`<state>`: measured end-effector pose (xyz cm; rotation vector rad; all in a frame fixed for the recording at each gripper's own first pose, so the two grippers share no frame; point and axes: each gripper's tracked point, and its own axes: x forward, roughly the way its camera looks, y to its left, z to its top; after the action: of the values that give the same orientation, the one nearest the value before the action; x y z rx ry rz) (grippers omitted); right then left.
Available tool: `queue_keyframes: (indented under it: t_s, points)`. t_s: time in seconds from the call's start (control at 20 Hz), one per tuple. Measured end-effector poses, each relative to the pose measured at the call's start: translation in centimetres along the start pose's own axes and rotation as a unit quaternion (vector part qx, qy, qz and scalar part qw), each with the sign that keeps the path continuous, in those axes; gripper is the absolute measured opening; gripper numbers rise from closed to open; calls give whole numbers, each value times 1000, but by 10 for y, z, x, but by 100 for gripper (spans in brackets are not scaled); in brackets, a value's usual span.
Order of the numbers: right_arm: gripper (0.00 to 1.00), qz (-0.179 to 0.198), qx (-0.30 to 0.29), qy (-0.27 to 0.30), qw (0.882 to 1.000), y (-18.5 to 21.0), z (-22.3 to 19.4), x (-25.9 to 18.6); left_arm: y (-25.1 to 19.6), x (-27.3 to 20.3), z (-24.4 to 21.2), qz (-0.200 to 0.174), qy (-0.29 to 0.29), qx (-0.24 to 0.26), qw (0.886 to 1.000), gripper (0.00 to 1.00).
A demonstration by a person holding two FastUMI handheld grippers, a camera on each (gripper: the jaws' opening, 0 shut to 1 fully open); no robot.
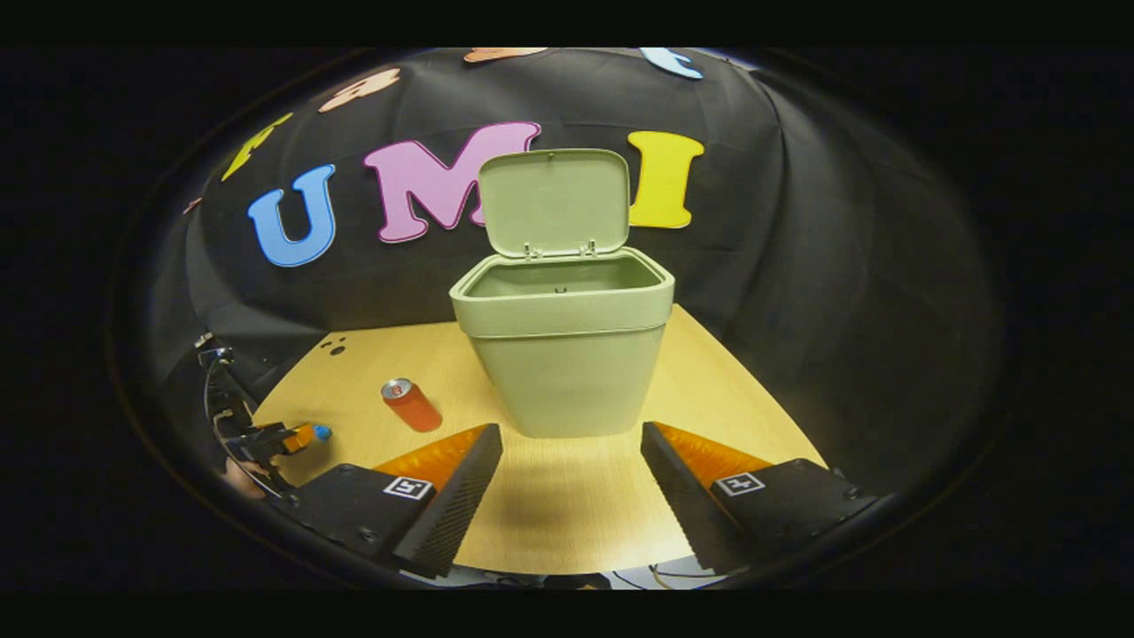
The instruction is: Press the lid of the desktop garbage bin to open it, pick up the crumpled paper on the desktop and throw it into the bin, then pick up the pop can on the desktop and drop it into the bin, and finally close the garbage bin lid.
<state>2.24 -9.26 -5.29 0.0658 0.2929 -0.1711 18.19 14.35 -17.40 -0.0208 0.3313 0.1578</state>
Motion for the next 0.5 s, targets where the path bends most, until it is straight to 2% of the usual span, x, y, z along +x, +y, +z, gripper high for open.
queue_keyframes:
  t_s: [0.5]
  points:
    - [99,23,-13,39,999,13,-27,16,-14,54,-31,-7,64,11,998,95]
